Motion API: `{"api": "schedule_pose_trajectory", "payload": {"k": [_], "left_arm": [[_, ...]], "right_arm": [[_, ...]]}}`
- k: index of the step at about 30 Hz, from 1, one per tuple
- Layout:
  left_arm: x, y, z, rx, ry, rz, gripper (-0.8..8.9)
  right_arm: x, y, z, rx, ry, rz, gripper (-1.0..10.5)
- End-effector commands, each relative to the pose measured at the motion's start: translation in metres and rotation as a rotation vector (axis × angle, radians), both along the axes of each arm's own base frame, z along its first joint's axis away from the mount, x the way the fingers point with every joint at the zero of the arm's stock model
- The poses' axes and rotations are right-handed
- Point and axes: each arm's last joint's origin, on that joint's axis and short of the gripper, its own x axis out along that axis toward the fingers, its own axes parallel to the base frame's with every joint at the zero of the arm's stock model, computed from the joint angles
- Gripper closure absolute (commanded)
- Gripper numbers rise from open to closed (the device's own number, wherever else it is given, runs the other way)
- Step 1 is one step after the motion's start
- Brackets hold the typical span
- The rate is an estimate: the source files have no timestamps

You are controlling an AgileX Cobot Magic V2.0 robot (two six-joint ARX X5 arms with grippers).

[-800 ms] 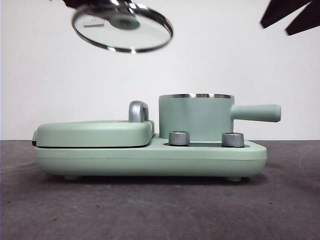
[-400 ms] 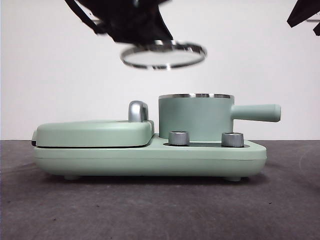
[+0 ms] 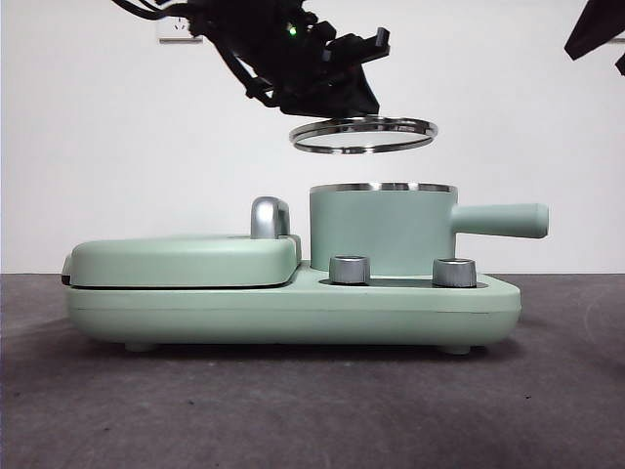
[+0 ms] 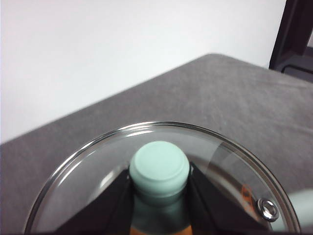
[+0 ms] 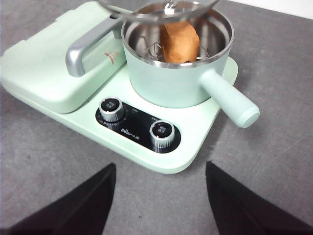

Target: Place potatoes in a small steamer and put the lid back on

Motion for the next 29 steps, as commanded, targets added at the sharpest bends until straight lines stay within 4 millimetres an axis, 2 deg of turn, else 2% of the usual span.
{"api": "schedule_pose_trajectory", "payload": {"k": [1,6,14,29], "left_arm": [[0.008,-0.013,0.000,-0.012,-0.033,-0.017,8.00],[0.016,-0.020,-0.014,-0.007,-0.024,-0.018,8.00],[0.014,-0.023,-0.017,0.024,-0.034,-0.032,8.00],[0.011,-0.033,-0.035,0.077,0.030,-0.056,8.00]], "right_arm": [[0.000,0.001,0.000,0.000,0.005,0.001,6.6],[0.000,0.001,-0.001,-0.006,0.013,0.000,6.6],[0.000,0.000,-0.002,-0.026,0.014,-0.020,6.6],[0.000,0.000,-0.002,-0.032,0.011,-0.026,6.6]]}}
